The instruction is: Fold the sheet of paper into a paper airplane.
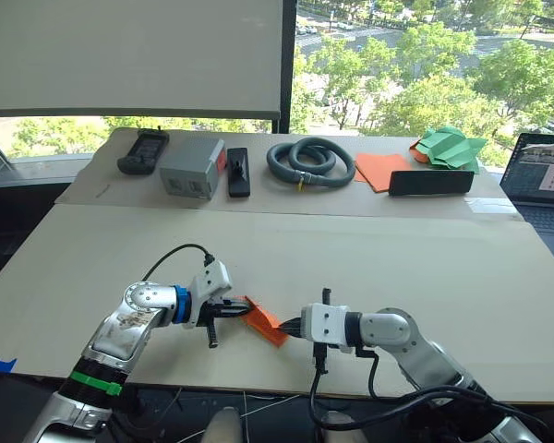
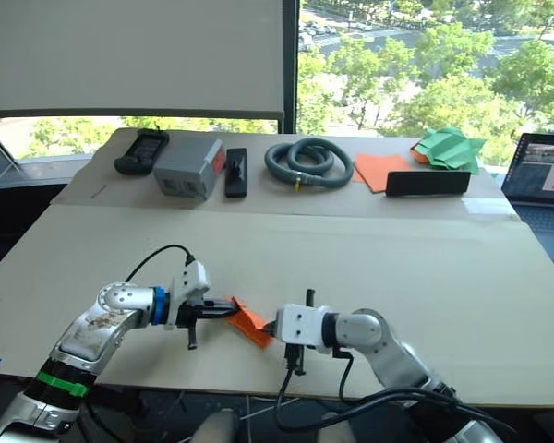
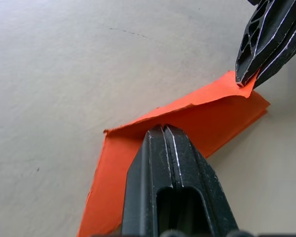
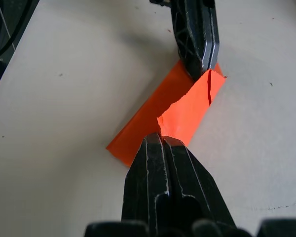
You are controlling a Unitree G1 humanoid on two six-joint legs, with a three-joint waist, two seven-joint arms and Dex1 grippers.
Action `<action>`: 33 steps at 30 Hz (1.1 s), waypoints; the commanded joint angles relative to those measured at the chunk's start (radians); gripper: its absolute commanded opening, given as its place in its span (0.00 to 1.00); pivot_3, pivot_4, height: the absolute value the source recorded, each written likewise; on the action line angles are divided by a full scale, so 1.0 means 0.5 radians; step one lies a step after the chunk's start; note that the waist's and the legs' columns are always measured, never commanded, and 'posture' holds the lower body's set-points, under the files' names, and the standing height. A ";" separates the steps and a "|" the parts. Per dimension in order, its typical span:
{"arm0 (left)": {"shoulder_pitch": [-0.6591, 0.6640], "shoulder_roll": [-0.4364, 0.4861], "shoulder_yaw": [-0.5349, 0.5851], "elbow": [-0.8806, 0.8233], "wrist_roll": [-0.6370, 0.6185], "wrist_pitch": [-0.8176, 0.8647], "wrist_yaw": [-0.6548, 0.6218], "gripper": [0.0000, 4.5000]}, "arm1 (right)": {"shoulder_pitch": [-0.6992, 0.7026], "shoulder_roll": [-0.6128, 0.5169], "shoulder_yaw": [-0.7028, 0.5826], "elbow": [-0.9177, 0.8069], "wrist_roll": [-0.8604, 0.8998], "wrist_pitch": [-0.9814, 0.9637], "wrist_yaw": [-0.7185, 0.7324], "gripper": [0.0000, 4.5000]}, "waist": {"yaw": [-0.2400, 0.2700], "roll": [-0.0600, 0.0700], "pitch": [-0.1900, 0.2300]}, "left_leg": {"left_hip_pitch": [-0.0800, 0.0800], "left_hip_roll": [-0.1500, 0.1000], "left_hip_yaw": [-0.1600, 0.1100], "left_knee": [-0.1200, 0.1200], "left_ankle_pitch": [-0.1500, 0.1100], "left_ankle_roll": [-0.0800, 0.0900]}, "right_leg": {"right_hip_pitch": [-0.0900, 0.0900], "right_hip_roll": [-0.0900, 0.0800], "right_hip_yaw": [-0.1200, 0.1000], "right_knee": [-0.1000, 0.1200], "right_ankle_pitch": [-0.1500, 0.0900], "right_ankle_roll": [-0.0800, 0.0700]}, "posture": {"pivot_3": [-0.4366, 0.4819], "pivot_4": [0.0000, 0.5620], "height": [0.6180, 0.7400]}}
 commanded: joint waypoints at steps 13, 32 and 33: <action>-0.141 -0.067 -0.035 -0.129 -0.108 0.107 0.012 0.00 | -0.019 0.006 0.052 0.073 -0.286 -0.204 -0.015 0.00 | 0.015 -0.002 -0.001 | 0.004 0.000 0.001 0.000 0.001 0.002 | 0.004 0.000 0.001 0.000 0.000 0.000 | 0.48 0.27 0.77; -0.053 -0.087 -0.212 0.095 0.055 -0.099 -0.030 0.00 | -0.012 0.062 -0.084 -0.050 -0.116 0.057 0.029 0.20 | 0.017 -0.003 -0.001 | 0.005 0.000 0.001 0.001 0.001 0.001 | 0.004 0.001 0.003 0.001 0.000 0.000 | 0.48 0.27 0.77; -0.046 -0.088 -0.217 0.097 0.059 -0.106 -0.029 0.00 | -0.004 0.075 -0.106 -0.088 -0.079 0.129 0.041 0.28 | 0.017 -0.003 -0.001 | 0.005 0.000 0.001 0.001 0.001 0.001 | 0.005 0.001 0.003 0.001 0.000 0.000 | 0.48 0.27 0.77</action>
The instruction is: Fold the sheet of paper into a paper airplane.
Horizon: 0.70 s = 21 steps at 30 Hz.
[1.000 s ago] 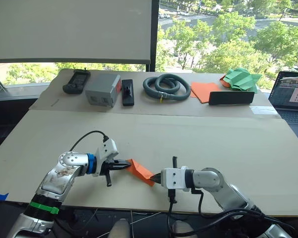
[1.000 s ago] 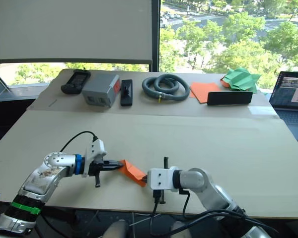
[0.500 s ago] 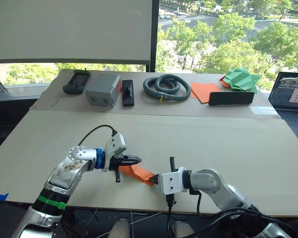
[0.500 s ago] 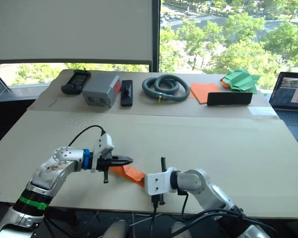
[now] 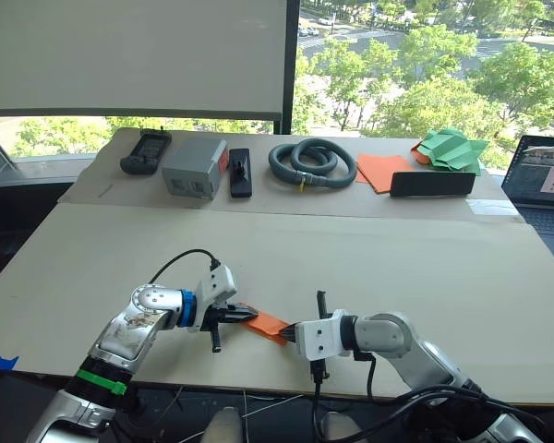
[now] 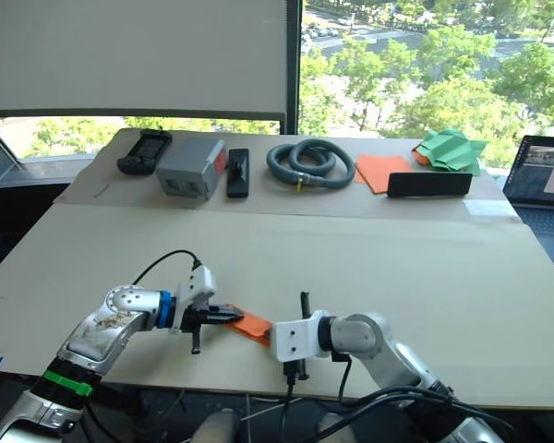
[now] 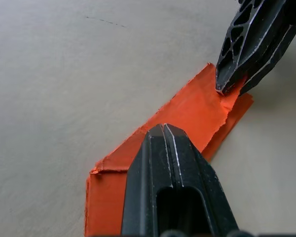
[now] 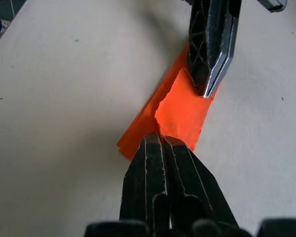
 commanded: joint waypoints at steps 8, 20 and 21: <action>0.051 -0.006 -0.063 0.039 0.085 -0.106 0.002 0.00 | -0.081 0.257 -0.269 -0.419 0.546 0.921 0.005 0.50 | 0.006 0.002 -0.001 | 0.000 0.000 0.000 0.000 0.000 -0.001 | -0.001 0.000 0.000 0.001 0.000 0.000 | 0.48 0.27 0.77; 0.074 -0.032 -0.124 0.101 0.184 -0.197 0.040 0.00 | -0.221 0.292 -0.020 -0.188 0.339 1.136 -0.151 0.01 | 0.022 0.011 -0.012 | -0.001 0.000 0.000 0.000 -0.001 -0.002 | -0.001 0.000 0.000 0.000 0.000 0.000 | 0.48 0.27 0.77; 0.075 -0.033 -0.126 0.099 0.186 -0.198 0.041 0.00 | -0.224 0.293 -0.016 -0.186 0.340 1.138 -0.156 0.01 | 0.023 0.011 -0.012 | -0.001 0.000 0.000 0.000 -0.001 -0.002 | -0.001 0.000 0.000 0.000 0.000 0.000 | 0.48 0.27 0.77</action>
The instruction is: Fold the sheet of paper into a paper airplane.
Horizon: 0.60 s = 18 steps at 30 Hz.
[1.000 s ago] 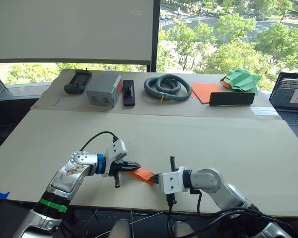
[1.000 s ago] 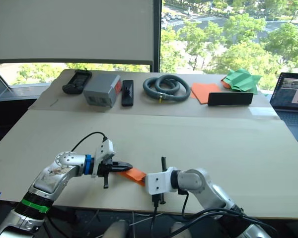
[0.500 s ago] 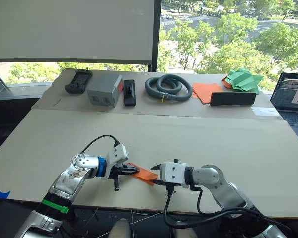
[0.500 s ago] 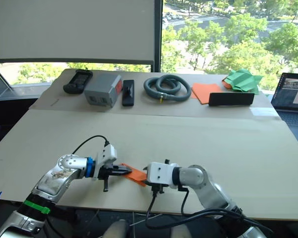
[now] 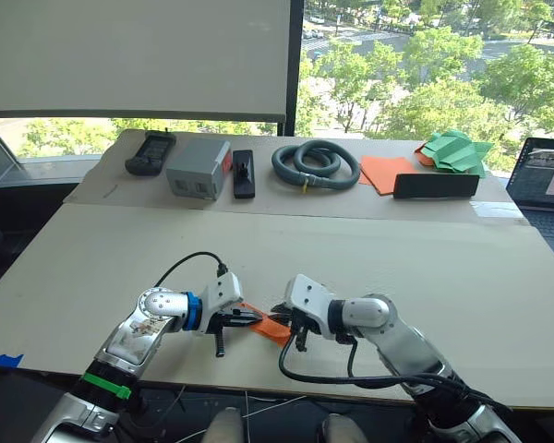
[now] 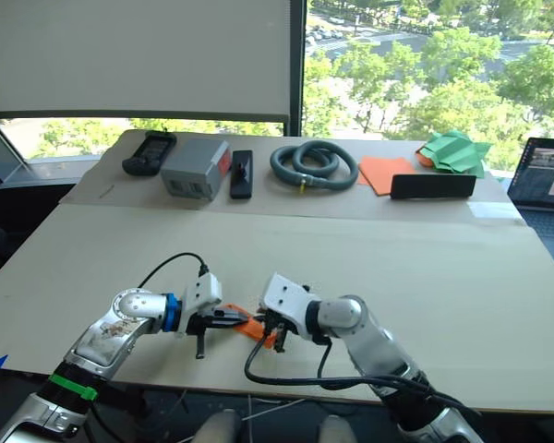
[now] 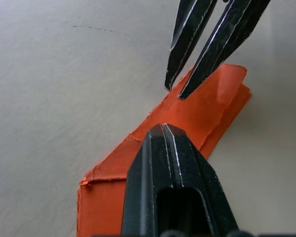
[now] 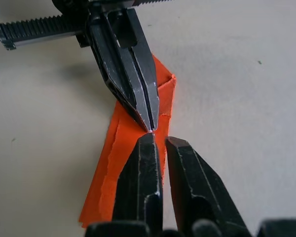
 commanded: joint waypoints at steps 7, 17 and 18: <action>0.044 0.003 -0.074 0.056 0.081 0.027 0.024 0.00 | -0.027 -0.020 0.064 0.007 -0.056 0.141 -0.023 0.01 | 0.003 0.001 -0.002 | 0.000 0.000 0.000 0.000 0.000 0.000 | 0.000 0.000 0.000 0.000 0.000 0.000 | 0.48 0.27 0.77; 0.031 0.023 -0.086 0.080 0.104 0.017 0.021 0.00 | -0.016 -0.165 0.244 0.022 -0.124 0.335 0.041 0.01 | 0.005 0.008 -0.019 | 0.001 0.000 0.000 0.001 0.000 -0.001 | 0.001 0.000 0.000 -0.001 -0.001 0.000 | 0.48 0.27 0.77; 0.031 0.026 -0.088 0.082 0.106 0.015 0.019 0.00 | -0.018 -0.186 0.269 0.026 -0.136 0.343 0.044 0.01 | 0.005 0.007 -0.022 | 0.001 0.000 0.000 0.001 0.000 -0.001 | 0.001 0.000 0.000 -0.001 -0.001 0.000 | 0.48 0.27 0.77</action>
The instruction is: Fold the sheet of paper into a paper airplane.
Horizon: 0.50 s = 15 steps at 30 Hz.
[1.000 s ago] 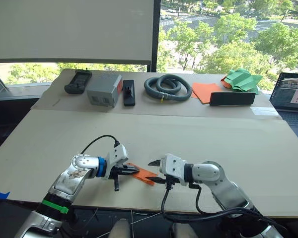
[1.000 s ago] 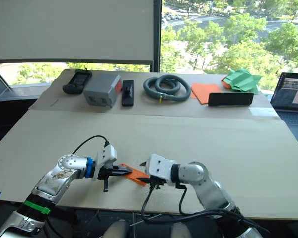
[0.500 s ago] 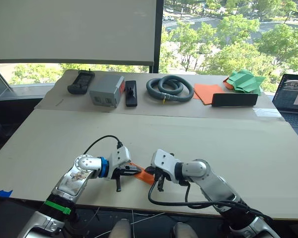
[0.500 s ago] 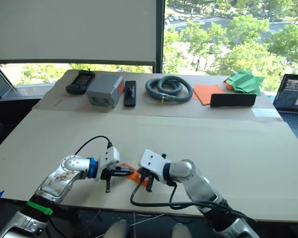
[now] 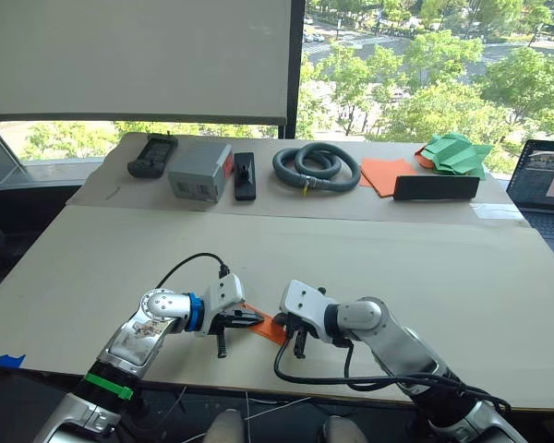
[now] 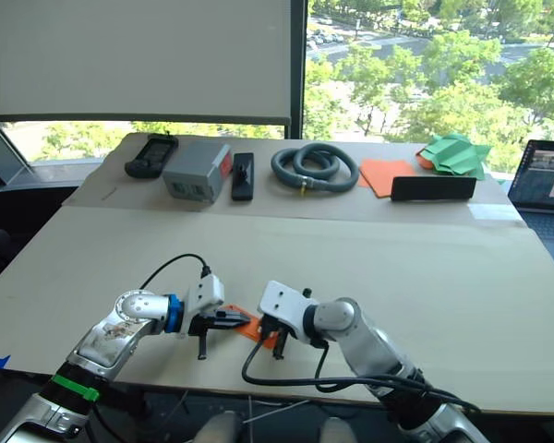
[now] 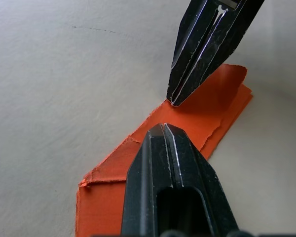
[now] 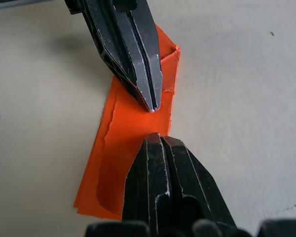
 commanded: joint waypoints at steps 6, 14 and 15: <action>0.041 0.042 -0.068 0.084 0.114 0.003 -0.020 0.00 | 0.087 -0.199 0.212 0.065 -0.116 0.153 0.075 0.01 | 0.002 -0.004 -0.012 | 0.001 0.000 0.000 0.000 -0.001 -0.001 | 0.000 0.000 0.000 0.000 -0.001 0.000 | 0.48 0.27 0.77; 0.046 0.051 -0.068 0.101 0.123 -0.014 -0.037 0.00 | 0.237 -0.392 0.232 -0.077 -0.109 0.196 0.103 0.01 | 0.005 -0.004 -0.033 | 0.001 -0.001 0.001 0.000 -0.001 -0.002 | 0.001 -0.003 0.000 -0.002 -0.002 0.000 | 0.48 0.27 0.77; 0.044 0.051 -0.069 0.105 0.126 -0.018 -0.040 0.00 | 0.257 -0.415 0.229 -0.098 -0.103 0.206 0.105 0.01 | 0.005 -0.005 -0.035 | 0.001 -0.001 0.002 0.000 -0.001 -0.002 | 0.001 -0.003 0.000 -0.002 -0.003 0.000 | 0.48 0.27 0.77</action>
